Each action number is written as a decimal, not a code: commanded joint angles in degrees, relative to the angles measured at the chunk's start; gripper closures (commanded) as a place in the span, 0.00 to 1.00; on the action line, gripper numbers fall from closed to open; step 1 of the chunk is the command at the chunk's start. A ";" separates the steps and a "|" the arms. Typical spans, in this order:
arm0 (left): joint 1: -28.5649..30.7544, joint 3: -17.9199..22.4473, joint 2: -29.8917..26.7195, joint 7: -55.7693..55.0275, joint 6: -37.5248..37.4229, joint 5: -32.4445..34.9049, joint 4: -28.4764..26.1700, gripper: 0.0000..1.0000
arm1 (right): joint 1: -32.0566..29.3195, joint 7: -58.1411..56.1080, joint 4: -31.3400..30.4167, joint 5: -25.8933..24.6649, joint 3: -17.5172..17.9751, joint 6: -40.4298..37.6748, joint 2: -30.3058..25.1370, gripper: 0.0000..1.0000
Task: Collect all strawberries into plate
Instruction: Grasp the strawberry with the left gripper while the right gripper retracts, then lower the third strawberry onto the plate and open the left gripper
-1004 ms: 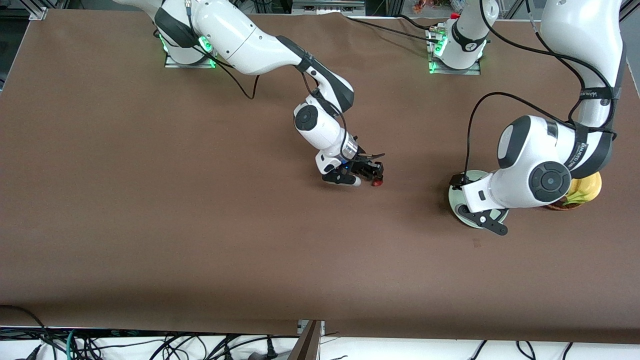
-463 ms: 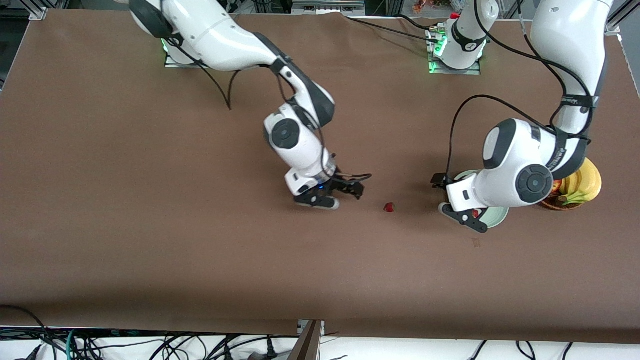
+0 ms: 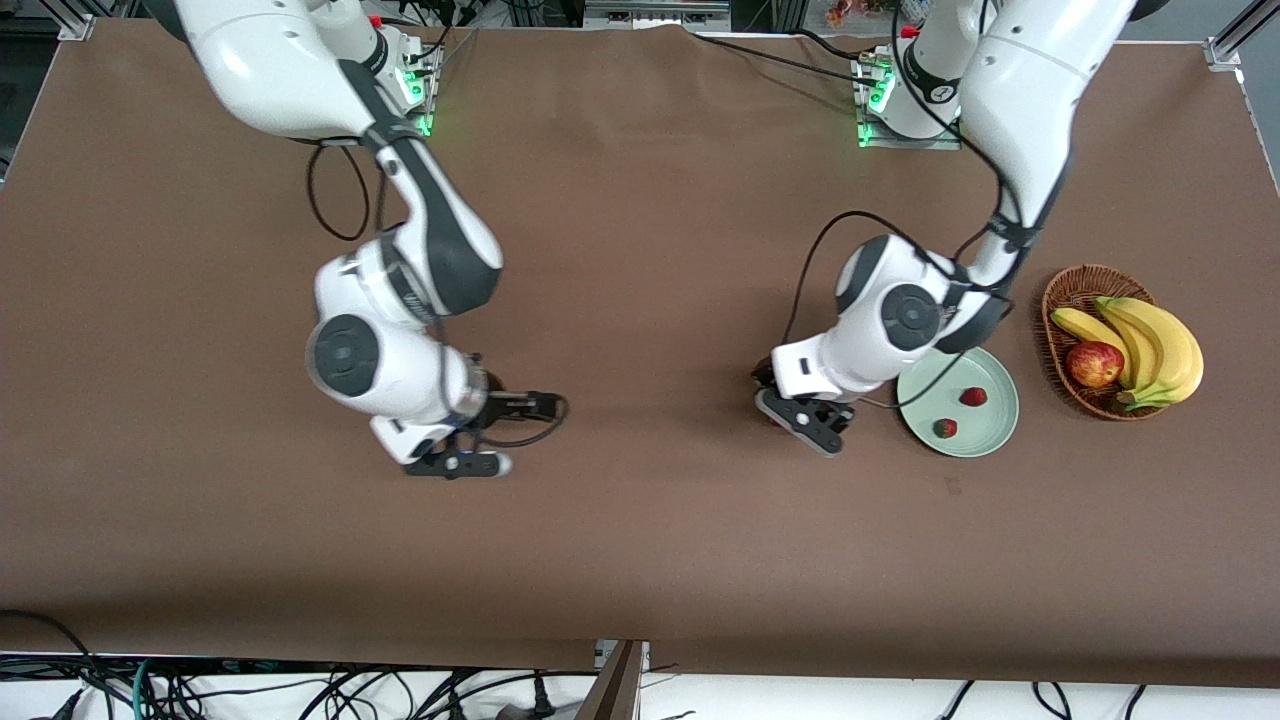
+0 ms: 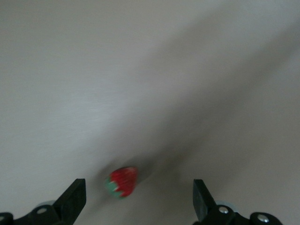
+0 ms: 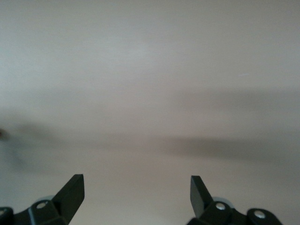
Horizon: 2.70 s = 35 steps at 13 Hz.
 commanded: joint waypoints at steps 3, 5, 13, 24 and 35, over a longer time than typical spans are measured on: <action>0.32 0.65 2.11 0.34 2.24 7.91 -1.36 0.00 | -6.25 -14.74 -1.88 -2.95 -4.47 -13.54 -9.83 0.00; 0.32 0.65 2.20 0.42 2.42 8.89 -1.27 0.00 | -8.71 -16.44 -3.27 -4.96 -5.18 -15.57 -15.19 0.00; 1.29 0.57 3.78 0.60 2.42 8.90 -0.57 0.64 | -11.89 -16.26 -16.90 -8.84 -4.92 -18.03 -32.79 0.00; 12.43 1.53 -6.15 7.51 -19.09 8.90 -0.21 0.85 | -14.35 -17.49 -15.15 -12.88 -4.48 -25.42 -37.02 0.00; 19.57 0.66 -7.28 12.82 -20.78 8.28 0.14 0.00 | -14.43 -17.40 -15.15 -12.44 -4.48 -25.42 -36.84 0.00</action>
